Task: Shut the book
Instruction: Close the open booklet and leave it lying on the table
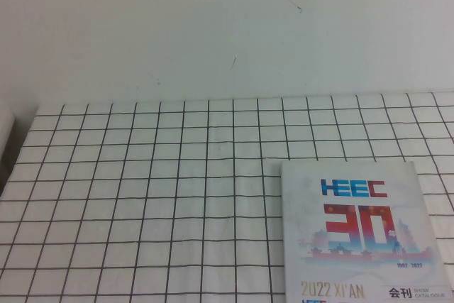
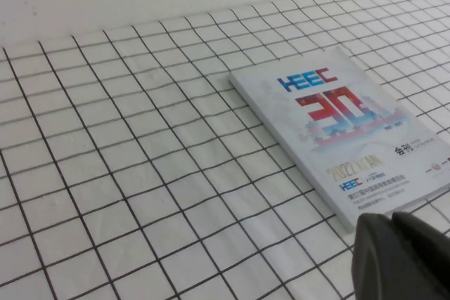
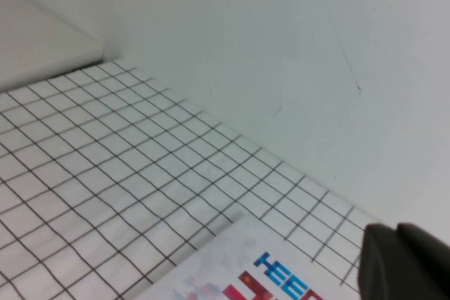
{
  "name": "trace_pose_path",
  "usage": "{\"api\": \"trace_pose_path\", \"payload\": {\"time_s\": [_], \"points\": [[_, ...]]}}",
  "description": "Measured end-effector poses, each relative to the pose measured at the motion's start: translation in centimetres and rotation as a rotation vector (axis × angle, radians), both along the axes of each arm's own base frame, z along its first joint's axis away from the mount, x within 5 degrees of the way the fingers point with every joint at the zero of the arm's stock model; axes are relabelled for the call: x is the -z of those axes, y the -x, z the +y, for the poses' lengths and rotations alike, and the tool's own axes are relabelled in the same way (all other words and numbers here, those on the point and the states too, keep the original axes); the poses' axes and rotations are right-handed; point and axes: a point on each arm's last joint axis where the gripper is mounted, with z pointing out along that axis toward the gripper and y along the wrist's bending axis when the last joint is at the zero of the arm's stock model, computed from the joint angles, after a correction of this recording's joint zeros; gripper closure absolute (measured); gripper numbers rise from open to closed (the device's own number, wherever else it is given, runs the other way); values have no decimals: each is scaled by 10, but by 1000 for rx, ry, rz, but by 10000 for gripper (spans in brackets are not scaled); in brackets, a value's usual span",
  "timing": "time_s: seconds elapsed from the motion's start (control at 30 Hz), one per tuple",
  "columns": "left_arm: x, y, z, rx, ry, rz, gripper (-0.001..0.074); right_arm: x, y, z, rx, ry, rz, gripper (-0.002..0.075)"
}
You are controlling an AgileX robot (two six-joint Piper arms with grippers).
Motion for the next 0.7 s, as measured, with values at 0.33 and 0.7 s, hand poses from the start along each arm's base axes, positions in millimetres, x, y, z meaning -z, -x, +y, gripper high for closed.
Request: {"api": "trace_pose_path", "payload": {"time_s": [0.33, 0.7], "points": [[49, -34, -11, -72, -86, -106, 738, 89, -34, 12, 35, 85, 41, 729], [70, -42, -10, -92, -178, -126, 738, 98, -39, 16, 41, 30, 12, 729]]}}
